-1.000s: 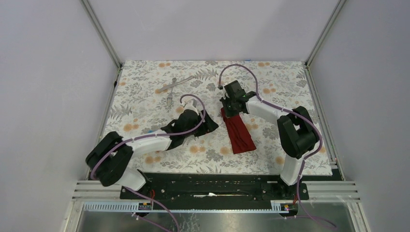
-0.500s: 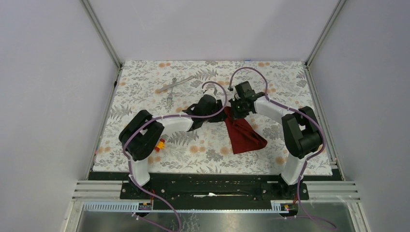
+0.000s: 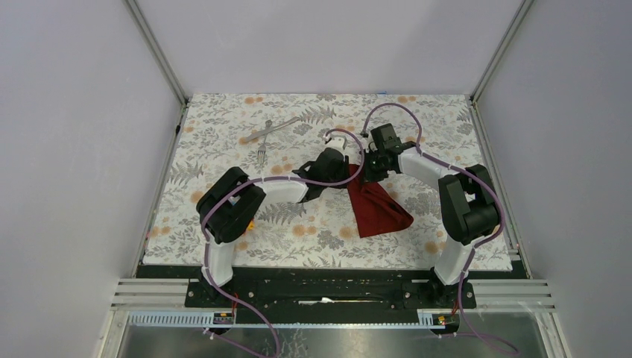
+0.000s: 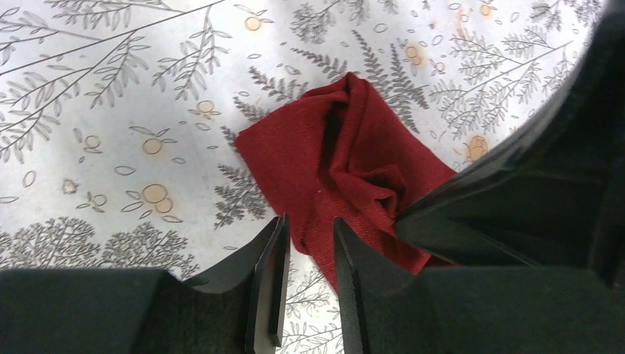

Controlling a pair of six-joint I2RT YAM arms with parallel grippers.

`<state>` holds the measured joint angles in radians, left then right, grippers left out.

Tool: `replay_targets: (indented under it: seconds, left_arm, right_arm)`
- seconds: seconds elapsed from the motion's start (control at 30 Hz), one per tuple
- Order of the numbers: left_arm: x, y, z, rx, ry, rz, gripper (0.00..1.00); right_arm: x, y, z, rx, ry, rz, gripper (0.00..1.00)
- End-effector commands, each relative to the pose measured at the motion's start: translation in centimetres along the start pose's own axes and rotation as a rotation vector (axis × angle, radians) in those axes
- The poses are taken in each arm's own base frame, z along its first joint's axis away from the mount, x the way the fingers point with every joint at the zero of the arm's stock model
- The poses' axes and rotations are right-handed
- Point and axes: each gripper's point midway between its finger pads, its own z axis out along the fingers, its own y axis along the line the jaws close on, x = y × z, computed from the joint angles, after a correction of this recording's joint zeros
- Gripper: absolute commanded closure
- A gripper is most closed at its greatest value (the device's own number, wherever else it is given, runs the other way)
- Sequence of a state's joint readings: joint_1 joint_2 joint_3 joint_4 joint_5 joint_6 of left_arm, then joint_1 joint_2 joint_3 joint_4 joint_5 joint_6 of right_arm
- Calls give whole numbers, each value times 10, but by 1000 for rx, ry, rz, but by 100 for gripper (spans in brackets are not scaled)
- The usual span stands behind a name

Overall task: Fold the napkin into a case and place the utensils inside
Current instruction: Grasp the top corner of the smaller rectangle folded napkin from the folded napkin.

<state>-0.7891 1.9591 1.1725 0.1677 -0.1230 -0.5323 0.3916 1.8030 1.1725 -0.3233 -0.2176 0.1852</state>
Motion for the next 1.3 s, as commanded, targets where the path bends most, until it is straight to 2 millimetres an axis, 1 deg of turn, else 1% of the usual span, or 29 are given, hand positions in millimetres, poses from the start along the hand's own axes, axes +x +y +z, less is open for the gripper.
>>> replay_targets:
  seconds: [0.0,0.1,0.3,0.47,0.63,0.9,1.0,1.2,1.27]
  left_arm:
    - [-25,-16,-2,36,-148,87,67]
    - [-21,-15,5,18,-141,111,67]
    - [-22,-14,12,-16,-153,132,71]
    - [-19,-12,17,-31,-146,154,71]
    - [-15,-14,20,-41,-144,183,70]
    - [-22,-12,21,-79,-165,177,71]
    - [-24,-12,23,-86,-173,185,74]
    - [-23,-12,30,-94,-162,206,76]
    - [-24,-11,30,-103,-167,207,80]
  right_arm:
    - [-11,11,-14,-47,-50,9,100]
    - [-12,12,-14,-52,-51,11,100]
    - [-10,14,-13,-61,-48,14,100]
    - [-8,13,-13,-64,-45,17,100]
    - [-8,14,-12,-70,-43,18,100]
    - [-4,13,-10,-71,-33,20,100]
    - [-5,13,-10,-70,-35,20,100]
    - [-6,15,-10,-80,-33,22,100]
    - [-5,15,-9,-81,-30,23,100]
